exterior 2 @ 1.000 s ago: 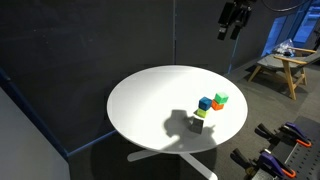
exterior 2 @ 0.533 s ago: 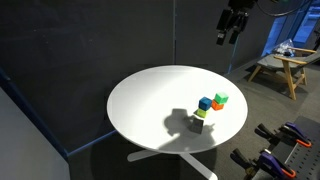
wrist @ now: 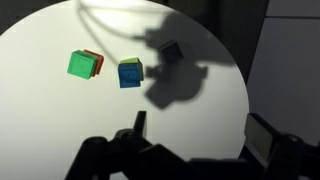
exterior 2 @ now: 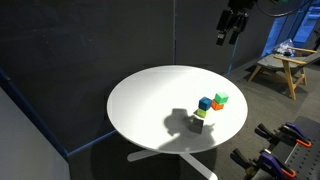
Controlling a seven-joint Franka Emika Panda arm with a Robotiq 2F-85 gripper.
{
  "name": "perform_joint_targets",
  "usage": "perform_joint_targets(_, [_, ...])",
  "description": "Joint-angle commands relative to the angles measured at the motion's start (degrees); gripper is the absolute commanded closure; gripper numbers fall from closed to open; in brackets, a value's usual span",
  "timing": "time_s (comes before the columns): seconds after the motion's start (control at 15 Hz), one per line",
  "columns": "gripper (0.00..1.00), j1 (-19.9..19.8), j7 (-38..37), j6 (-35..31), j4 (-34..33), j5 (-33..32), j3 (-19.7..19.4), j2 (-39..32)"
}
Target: Pick up the blue block and put it on the table
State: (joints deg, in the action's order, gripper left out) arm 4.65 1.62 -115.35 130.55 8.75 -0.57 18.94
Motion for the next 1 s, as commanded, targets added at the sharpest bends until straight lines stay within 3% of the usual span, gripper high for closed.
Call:
perform_joint_targets(0.0, [0.0,-0.55,1.86,-0.17,-0.64,1.11,-0.04,-0.36])
perform_joint_targets(0.93, [0.0,-0.69,0.22,0.18,-0.03,0.19,0.73,-0.38])
